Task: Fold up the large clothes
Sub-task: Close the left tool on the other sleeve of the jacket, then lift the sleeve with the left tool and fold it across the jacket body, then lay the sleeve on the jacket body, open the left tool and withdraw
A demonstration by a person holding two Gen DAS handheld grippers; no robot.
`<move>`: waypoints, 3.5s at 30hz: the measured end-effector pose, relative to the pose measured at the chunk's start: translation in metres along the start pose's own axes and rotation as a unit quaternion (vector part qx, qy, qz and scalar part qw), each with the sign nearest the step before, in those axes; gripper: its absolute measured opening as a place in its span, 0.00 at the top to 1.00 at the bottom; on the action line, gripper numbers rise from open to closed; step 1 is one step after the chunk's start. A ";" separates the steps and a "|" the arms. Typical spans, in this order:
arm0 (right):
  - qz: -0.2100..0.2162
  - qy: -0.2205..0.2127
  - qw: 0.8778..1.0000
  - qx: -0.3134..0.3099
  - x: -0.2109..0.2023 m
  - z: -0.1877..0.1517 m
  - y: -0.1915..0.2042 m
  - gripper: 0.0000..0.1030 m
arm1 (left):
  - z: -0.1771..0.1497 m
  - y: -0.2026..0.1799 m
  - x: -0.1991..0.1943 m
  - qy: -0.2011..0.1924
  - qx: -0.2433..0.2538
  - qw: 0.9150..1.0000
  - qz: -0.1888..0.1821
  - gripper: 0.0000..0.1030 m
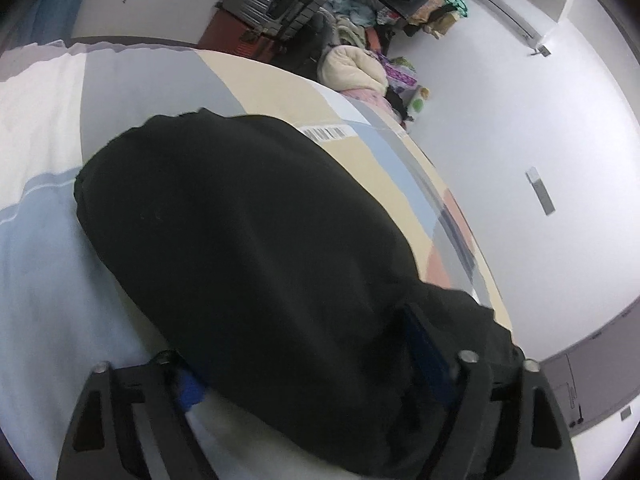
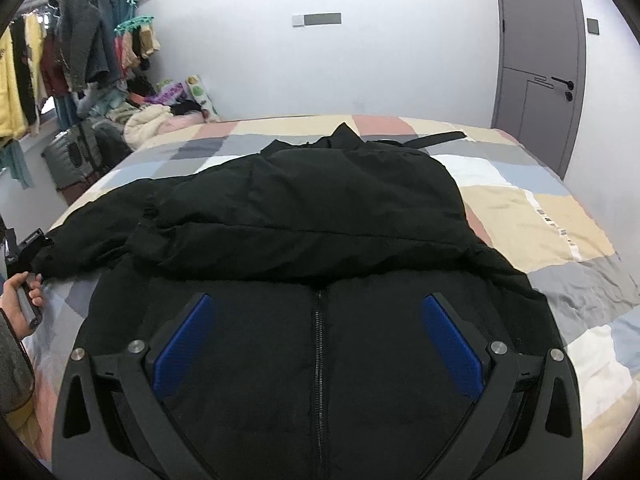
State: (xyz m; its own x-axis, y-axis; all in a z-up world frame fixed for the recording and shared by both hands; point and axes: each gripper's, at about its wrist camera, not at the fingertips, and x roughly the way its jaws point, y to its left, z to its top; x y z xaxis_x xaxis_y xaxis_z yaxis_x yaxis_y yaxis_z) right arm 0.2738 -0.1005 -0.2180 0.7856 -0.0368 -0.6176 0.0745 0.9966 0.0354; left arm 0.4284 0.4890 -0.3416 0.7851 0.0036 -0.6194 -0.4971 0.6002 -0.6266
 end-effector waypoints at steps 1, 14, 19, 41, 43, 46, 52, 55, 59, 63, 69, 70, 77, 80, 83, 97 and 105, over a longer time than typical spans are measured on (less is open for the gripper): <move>-0.001 0.003 1.000 -0.005 0.000 0.001 0.003 0.00 | 0.002 0.003 0.003 0.001 -0.006 1.000 0.008 0.35; 0.031 0.005 0.999 -0.026 -0.008 -0.008 0.013 0.00 | 0.005 -0.051 -0.025 -0.025 0.073 0.994 0.078 0.91; 0.063 0.006 0.998 -0.026 -0.014 -0.012 0.021 0.00 | 0.002 -0.089 -0.063 -0.064 0.106 0.988 0.090 0.93; 0.022 -0.053 0.997 -0.046 -0.064 -0.025 -0.050 0.00 | -0.049 -0.286 -0.213 -0.159 0.226 0.961 0.007 0.92; 0.015 -0.067 0.996 -0.052 -0.069 -0.022 -0.054 0.00 | -0.058 -0.303 -0.218 -0.164 0.245 0.956 0.008 0.91; 0.008 -0.076 0.996 -0.053 -0.073 -0.020 -0.061 0.00 | -0.074 -0.328 -0.224 -0.173 0.273 0.946 0.003 0.91; 0.026 -0.082 0.996 -0.015 -0.081 -0.018 -0.086 0.00 | -0.123 -0.386 -0.223 -0.185 0.342 0.921 -0.017 0.90; 0.026 -0.095 0.995 -0.003 -0.088 -0.018 -0.100 0.00 | -0.155 -0.420 -0.221 -0.176 0.376 0.908 -0.051 0.89; 0.029 -0.111 0.993 0.016 -0.090 -0.017 -0.118 0.00 | -0.194 -0.455 -0.211 -0.163 0.398 0.899 -0.082 0.89; 0.028 -0.114 0.993 0.027 -0.085 -0.020 -0.129 0.00 | -0.238 -0.484 -0.193 -0.145 0.412 0.892 -0.116 0.88; 0.038 -0.096 0.993 0.062 -0.070 -0.027 -0.153 0.00 | -0.310 -0.508 -0.149 -0.104 0.457 0.871 -0.147 0.88; 0.040 -0.092 0.993 0.068 -0.067 -0.029 -0.157 0.00 | -0.323 -0.512 -0.139 -0.093 0.460 0.870 -0.151 0.88; 0.052 -0.077 0.989 0.114 -0.055 -0.034 -0.181 0.00 | -0.416 -0.524 -0.064 -0.017 0.494 0.855 -0.155 0.88; 0.057 -0.068 0.989 0.120 -0.049 -0.037 -0.185 0.00 | -0.455 -0.520 -0.031 0.017 0.509 0.848 -0.145 0.88; 0.059 -0.063 0.989 0.122 -0.042 -0.039 -0.187 0.00 | -0.478 -0.511 0.003 0.049 0.508 0.849 -0.133 0.88; 0.047 -0.042 0.990 0.125 -0.018 -0.050 -0.192 0.00 | -0.520 -0.497 0.028 0.047 0.488 0.864 -0.112 0.88; 0.034 -0.053 0.993 0.103 -0.020 -0.049 -0.185 0.00 | -0.503 -0.498 -0.013 0.020 0.486 0.870 -0.085 0.80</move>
State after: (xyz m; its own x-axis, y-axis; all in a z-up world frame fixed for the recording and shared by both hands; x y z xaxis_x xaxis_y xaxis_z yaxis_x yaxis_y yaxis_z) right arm 0.2142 -0.2802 -0.2510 0.8524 0.0123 -0.5227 0.1344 0.9610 0.2418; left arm 0.4800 -0.2126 -0.2595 0.7940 -0.1663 -0.5847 0.1857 0.9822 -0.0272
